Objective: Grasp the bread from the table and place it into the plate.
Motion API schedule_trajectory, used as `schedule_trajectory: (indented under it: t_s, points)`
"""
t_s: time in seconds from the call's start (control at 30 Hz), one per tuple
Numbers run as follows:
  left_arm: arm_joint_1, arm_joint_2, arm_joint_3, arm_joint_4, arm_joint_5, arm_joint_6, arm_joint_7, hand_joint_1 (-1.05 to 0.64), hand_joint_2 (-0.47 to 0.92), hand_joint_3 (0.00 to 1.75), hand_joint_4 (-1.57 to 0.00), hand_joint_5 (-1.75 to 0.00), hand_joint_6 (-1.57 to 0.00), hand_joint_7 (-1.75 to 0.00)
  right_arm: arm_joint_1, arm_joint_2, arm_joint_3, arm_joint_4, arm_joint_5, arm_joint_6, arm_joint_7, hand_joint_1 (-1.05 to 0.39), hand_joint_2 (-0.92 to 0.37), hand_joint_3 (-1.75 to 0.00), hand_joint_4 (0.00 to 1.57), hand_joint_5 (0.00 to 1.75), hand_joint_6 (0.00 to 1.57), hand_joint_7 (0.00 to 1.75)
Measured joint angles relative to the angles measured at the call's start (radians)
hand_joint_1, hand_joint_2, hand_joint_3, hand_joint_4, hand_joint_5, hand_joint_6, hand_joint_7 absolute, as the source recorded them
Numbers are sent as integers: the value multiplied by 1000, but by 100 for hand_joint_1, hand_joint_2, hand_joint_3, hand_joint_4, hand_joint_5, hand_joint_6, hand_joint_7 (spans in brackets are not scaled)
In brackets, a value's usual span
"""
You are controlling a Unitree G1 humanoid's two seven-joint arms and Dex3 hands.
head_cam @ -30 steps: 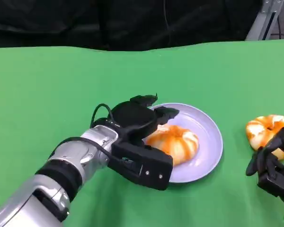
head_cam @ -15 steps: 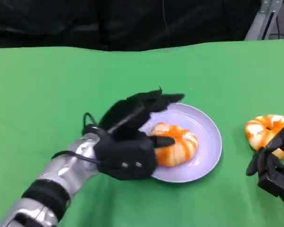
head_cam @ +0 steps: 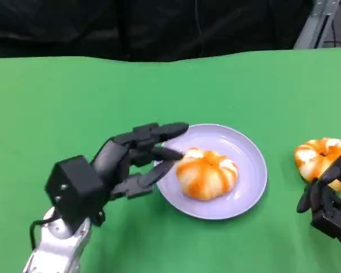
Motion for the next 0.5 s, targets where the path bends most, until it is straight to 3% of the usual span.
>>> schedule_trajectory:
  t_s: [0.03, 0.1, 0.13, 0.27, 0.33, 0.5]
  points:
    - [19, -1, 25, -25, -63, 40, -49, -15, 73, 98, -26, -165, -54, -60, 1, 0, 1, -1, 0, 1, 4, -7, -44, -138, 89, 175, 75, 164]
    - [49, -1, 71, -56, -168, 97, -129, -13, 61, 118, -51, -170, -63, -120, 2, 0, 0, -2, 2, 1, 7, -7, -45, -138, 90, 175, 75, 164]
    - [67, -1, 95, -69, -212, 117, -164, -13, 59, 122, -54, -171, -63, -129, 3, 0, 0, -3, 2, 2, 8, -7, -45, -138, 90, 175, 75, 164]
    - [116, -2, 159, -77, -303, 178, -246, -11, 55, 128, -68, -174, -71, -148, 5, -1, -3, -3, 4, 7, 8, -6, -46, -137, 90, 175, 75, 164]
    - [119, -4, 186, -71, -337, 212, -292, -13, 60, 109, -82, -175, -84, -152, 4, 0, -1, -4, 4, 8, 9, -7, -46, -136, 89, 175, 75, 164]
    - [129, 49, 315, 72, -491, 388, -516, -17, 64, 93, -88, -175, -90, -152, 13, -1, -5, -14, 5, 16, 7, -7, -46, -135, 89, 175, 76, 163]
